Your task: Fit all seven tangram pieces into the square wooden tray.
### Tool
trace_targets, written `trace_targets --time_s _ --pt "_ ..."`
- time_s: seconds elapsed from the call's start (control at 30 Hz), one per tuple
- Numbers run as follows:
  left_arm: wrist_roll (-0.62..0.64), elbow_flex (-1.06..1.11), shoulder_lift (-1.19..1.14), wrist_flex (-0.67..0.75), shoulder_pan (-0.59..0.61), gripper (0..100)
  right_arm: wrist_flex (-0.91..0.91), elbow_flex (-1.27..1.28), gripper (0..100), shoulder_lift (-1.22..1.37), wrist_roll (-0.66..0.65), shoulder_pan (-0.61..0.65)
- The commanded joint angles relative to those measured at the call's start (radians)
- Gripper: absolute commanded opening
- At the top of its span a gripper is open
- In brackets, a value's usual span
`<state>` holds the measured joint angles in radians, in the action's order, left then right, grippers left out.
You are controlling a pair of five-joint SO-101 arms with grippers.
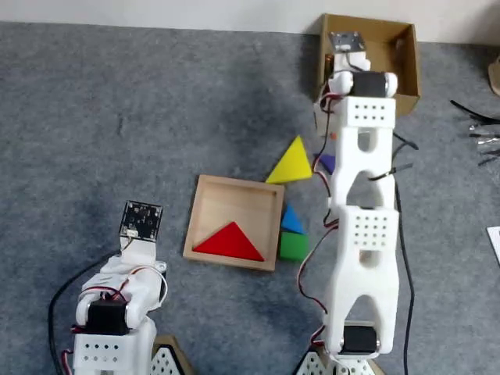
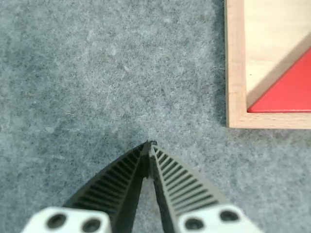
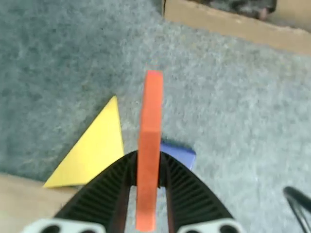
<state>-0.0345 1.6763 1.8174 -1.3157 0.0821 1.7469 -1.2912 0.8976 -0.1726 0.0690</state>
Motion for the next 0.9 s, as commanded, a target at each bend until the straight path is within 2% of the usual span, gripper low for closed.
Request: trace_targets --time_s 0.0,0.13,0.23,0.4,0.63,0.87 --pt "-0.009 0.019 0.005 -0.003 0.01 1 0.018 0.157 0.5 -0.251 0.011 0.013" --pt "-0.009 0.019 0.005 -0.003 0.01 1 0.016 0.423 0.5 -0.483 0.005 0.081" --pt "-0.009 0.019 0.005 -0.003 0.01 1 0.016 0.61 0.5 -0.65 -0.049 0.162" --pt "-0.009 0.019 0.005 -0.003 0.01 1 -0.013 0.88 0.5 -0.84 -0.054 0.24" --pt "-0.009 0.019 0.005 -0.003 0.01 1 -0.188 1.26 0.5 -0.97 -0.06 0.297" --pt "-0.009 0.019 0.005 -0.003 0.01 1 -0.364 1.606 0.5 -1.173 -0.06 0.415"
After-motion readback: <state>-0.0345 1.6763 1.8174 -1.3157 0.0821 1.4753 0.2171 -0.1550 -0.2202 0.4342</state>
